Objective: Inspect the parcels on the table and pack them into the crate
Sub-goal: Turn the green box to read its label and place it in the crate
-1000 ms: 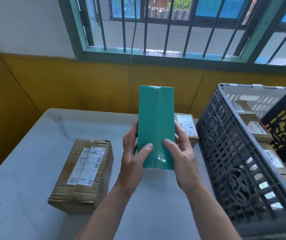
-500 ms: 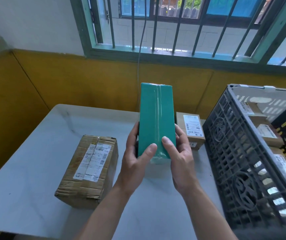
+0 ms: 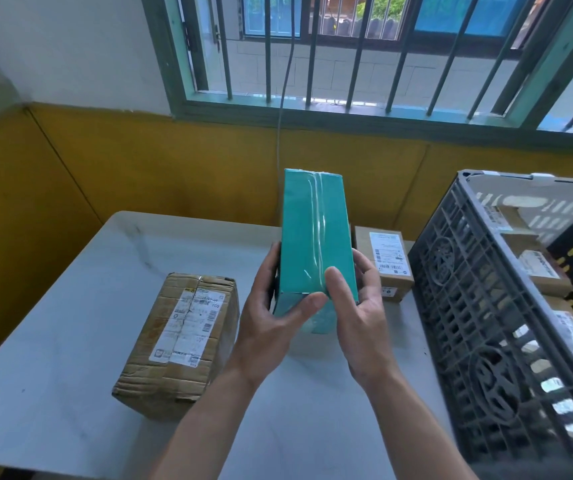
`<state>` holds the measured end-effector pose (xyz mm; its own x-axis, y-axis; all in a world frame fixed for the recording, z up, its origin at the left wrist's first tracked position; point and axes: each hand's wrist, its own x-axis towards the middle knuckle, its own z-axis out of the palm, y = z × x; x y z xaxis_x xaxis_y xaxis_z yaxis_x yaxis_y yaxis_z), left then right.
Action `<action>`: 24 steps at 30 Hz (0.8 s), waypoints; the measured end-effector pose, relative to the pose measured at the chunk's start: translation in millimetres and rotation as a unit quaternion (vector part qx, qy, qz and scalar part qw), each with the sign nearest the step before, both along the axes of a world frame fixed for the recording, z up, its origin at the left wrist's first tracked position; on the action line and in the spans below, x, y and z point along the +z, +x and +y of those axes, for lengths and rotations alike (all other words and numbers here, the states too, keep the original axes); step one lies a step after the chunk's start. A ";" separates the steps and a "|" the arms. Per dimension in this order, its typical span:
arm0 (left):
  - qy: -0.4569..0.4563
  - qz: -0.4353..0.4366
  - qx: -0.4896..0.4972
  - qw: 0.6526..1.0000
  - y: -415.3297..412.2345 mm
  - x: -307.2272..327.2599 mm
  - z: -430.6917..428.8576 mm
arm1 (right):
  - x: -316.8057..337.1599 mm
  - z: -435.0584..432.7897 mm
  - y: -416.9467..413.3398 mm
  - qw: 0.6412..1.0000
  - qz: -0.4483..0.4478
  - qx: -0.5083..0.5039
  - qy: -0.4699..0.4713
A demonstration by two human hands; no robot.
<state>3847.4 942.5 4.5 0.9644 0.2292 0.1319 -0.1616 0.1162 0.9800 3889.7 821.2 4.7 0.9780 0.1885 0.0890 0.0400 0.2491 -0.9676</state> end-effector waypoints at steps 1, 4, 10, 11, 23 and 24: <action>-0.002 -0.002 0.008 1.000 1.3 0.3 -0.3 | 0.5 -0.3 0.6 1.000 -0.002 0.000 -0.006; -0.030 -0.002 0.028 0.999 3.7 1.5 -1.7 | 1.5 -2.8 1.5 0.999 -0.014 0.048 -0.005; -0.025 -0.004 -0.003 1.000 2.4 -1.7 7.1 | 0.9 -2.6 4.2 0.998 -0.041 0.041 0.003; -0.025 -0.006 -0.001 1.000 2.5 -2.3 7.9 | 0.8 -1.5 5.1 0.999 -0.044 0.030 -0.002; -0.028 0.024 0.020 0.999 2.3 -0.7 9.1 | -8.3 -0.6 2.5 1.000 -0.023 0.014 -0.011; -0.030 0.022 0.016 0.999 2.3 -0.4 8.6 | -7.5 -0.9 2.8 1.000 -0.025 0.001 -0.013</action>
